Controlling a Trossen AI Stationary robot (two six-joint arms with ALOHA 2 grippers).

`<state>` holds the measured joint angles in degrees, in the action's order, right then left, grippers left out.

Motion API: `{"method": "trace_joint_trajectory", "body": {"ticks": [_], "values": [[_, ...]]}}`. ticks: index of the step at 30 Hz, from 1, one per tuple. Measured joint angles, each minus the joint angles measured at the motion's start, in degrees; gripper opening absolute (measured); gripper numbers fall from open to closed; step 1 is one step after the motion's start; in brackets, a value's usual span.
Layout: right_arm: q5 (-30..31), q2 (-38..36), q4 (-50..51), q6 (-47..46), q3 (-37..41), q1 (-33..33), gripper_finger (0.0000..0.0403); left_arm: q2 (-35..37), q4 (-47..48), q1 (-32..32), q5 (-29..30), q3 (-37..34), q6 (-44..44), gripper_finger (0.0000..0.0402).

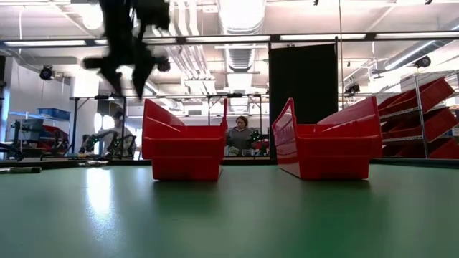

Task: Sort batteries
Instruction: Put the black battery into the right red bin

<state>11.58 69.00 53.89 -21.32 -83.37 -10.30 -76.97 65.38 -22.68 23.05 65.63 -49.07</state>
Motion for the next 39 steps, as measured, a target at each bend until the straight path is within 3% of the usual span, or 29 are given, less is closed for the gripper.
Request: {"method": "trace_joint_trajectory", "body": {"ticks": [4, 9, 13, 18, 24, 32, 36, 39], "values": [[-0.05, 1.25, -0.81, 3.04, 0.00, 0.35, 0.0189, 0.60, -3.88, -11.71, -0.22, -9.51, -7.20, 0.0233], [-0.19, 2.14, 0.89, 3.38, 0.00, 0.35, 0.0189, 0.13, -18.72, -24.19, -2.57, -18.32, -11.82, 0.0241], [-0.05, 2.13, 4.03, 2.26, 0.00, 0.35, 0.0189, 0.05, -32.07, -29.61, -4.28, -20.70, -12.01, 0.0240], [0.61, 1.77, 6.83, 1.08, 0.00, 0.59, 0.0189, -2.76, -33.15, -35.17, -3.67, -21.12, -15.06, 0.0240], [4.91, 1.61, 7.46, 1.31, 0.00, 1.01, 0.0189, -7.73, -32.90, -35.68, -1.70, -20.05, -17.96, 0.0240], [5.01, 1.56, 10.04, 1.36, 0.00, 2.84, 0.0189, -15.51, -25.98, -34.38, 4.96, -14.27, -25.27, 0.0229], [4.98, 1.56, 12.02, -0.71, 0.00, 2.84, 0.0189, -20.67, -19.39, -34.54, 4.34, -9.06, -27.95, 0.0224], [5.01, 1.56, 13.44, -1.96, 0.00, 2.84, 0.0189, -25.43, -18.31, -35.20, 0.28, -4.73, -26.05, 0.0221]]}}
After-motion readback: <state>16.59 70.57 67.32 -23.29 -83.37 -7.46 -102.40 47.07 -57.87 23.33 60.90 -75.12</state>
